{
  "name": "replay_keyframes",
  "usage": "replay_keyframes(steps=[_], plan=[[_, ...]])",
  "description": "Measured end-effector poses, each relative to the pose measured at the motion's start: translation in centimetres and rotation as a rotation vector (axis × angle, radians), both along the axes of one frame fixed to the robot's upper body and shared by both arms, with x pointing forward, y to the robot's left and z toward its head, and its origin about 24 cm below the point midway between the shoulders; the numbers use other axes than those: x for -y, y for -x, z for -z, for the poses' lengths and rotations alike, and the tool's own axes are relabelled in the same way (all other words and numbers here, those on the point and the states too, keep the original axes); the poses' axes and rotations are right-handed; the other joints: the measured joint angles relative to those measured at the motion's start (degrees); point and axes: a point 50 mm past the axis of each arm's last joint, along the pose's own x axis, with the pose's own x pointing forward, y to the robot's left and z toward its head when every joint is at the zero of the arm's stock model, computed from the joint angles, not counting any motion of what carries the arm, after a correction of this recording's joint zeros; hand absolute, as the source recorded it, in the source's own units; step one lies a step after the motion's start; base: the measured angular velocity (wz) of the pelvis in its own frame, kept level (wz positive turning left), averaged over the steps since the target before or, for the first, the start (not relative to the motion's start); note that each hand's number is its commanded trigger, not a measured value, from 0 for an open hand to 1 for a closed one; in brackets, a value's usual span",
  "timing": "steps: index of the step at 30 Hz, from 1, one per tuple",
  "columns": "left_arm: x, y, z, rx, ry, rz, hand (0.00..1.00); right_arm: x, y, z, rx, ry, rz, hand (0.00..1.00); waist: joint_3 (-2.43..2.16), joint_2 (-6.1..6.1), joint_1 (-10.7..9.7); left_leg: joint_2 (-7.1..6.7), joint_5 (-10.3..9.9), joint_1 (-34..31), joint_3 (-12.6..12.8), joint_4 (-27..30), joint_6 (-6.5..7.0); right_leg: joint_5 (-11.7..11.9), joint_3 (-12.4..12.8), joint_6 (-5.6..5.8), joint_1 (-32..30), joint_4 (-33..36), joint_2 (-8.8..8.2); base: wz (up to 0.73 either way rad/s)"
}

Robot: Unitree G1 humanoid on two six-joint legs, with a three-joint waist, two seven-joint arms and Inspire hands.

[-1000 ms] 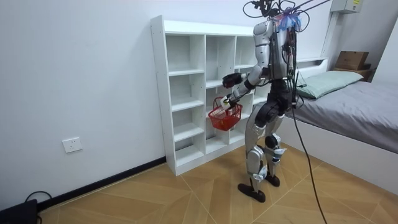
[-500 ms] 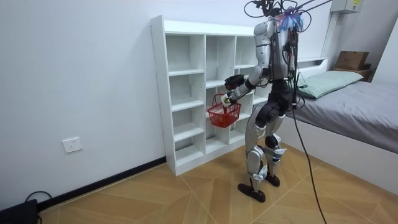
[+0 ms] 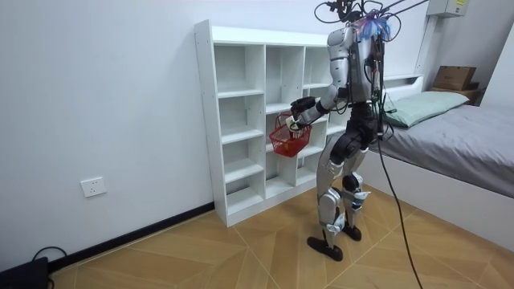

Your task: Collect fruits from the closet

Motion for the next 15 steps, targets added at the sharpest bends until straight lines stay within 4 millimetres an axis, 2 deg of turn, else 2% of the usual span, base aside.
replay_keyframes(steps=[12,14,15], plan=[[0.07,0.22,-0.05,-0.007,0.041,0.037,1.0,0.45,-0.08,-0.04,0.003,0.008,0.015,1.0,-0.13,0.24,-0.1,0.59,0.3,0.1,0.0,0.1,-0.43,0.5,0.0,-0.67,0.2,-0.1,0.4,0.0],[0.15,0.29,-0.09,-0.008,0.044,0.069,1.0,0.7,-0.09,0.01,0.002,0.016,0.026,0.93,-0.13,0.24,0.0,0.6,0.3,0.1,0.0,0.1,-0.49,0.5,0.0,-0.67,0.3,-0.3,0.39,0.0],[0.19,0.3,-0.12,-0.008,0.045,0.076,1.0,0.75,-0.09,0.01,0.002,0.017,0.03,0.75,-0.13,0.24,-0.1,0.61,0.3,0.1,0.0,0.1,-0.5,0.5,0.0,-0.67,0.3,-0.3,0.38,0.0]])
